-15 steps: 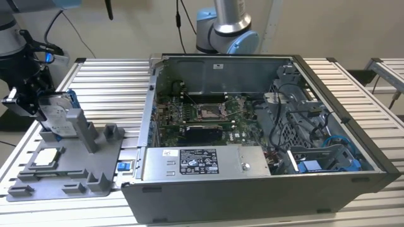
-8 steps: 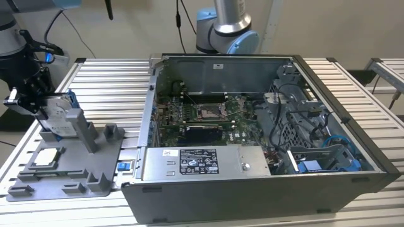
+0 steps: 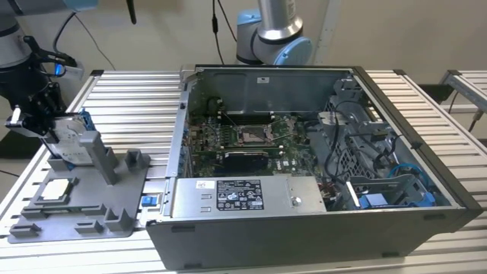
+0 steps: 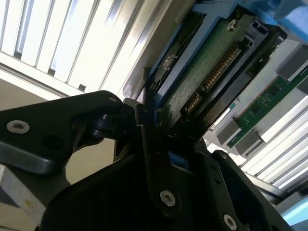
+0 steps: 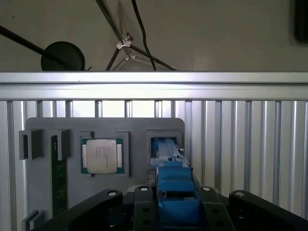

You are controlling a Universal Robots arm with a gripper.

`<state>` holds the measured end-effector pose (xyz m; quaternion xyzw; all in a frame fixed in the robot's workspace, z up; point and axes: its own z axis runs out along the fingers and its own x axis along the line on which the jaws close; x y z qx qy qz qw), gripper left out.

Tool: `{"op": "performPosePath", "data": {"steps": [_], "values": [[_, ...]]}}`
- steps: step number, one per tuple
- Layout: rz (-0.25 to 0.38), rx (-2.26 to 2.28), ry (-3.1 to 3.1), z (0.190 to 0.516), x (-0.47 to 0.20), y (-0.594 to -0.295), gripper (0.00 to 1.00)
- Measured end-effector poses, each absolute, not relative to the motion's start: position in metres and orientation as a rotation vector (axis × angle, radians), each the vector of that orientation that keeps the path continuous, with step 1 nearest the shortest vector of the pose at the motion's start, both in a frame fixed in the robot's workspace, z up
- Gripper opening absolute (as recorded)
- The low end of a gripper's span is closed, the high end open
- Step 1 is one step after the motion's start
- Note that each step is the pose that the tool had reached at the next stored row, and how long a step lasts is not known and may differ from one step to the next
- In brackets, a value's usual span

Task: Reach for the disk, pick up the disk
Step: 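Pick up the disk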

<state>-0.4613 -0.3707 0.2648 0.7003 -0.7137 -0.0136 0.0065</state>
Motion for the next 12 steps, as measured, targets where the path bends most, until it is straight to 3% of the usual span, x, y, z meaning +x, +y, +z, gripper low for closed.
{"op": "performPosePath", "data": {"steps": [12], "values": [[-0.050, 2.194, -2.236, 0.2649, -0.4613, -0.3706, 0.00]]}}
